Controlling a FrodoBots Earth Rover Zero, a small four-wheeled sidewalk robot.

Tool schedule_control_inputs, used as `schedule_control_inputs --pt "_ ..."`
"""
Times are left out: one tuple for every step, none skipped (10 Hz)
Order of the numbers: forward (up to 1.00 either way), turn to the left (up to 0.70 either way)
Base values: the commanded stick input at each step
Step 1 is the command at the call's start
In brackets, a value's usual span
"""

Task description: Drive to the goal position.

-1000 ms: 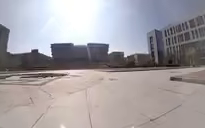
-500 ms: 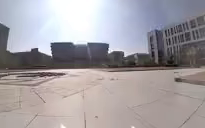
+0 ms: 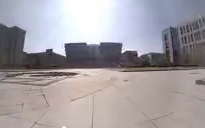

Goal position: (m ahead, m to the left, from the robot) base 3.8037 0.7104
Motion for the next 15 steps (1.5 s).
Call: schedule_control_inputs --pt "0.70 0.00" --pt "0.70 0.00" --pt "0.70 0.00" --pt "0.70 0.00" --pt "0.70 0.00" --pt "0.70 0.00" --pt "0.70 0.00" --pt "0.70 0.00" --pt "0.70 0.00" --pt "0.70 -0.18" --pt "0.70 -0.32" --pt "0.70 -0.20" --pt "0.70 -0.08" --pt "0.70 0.00" --pt "0.70 0.00"
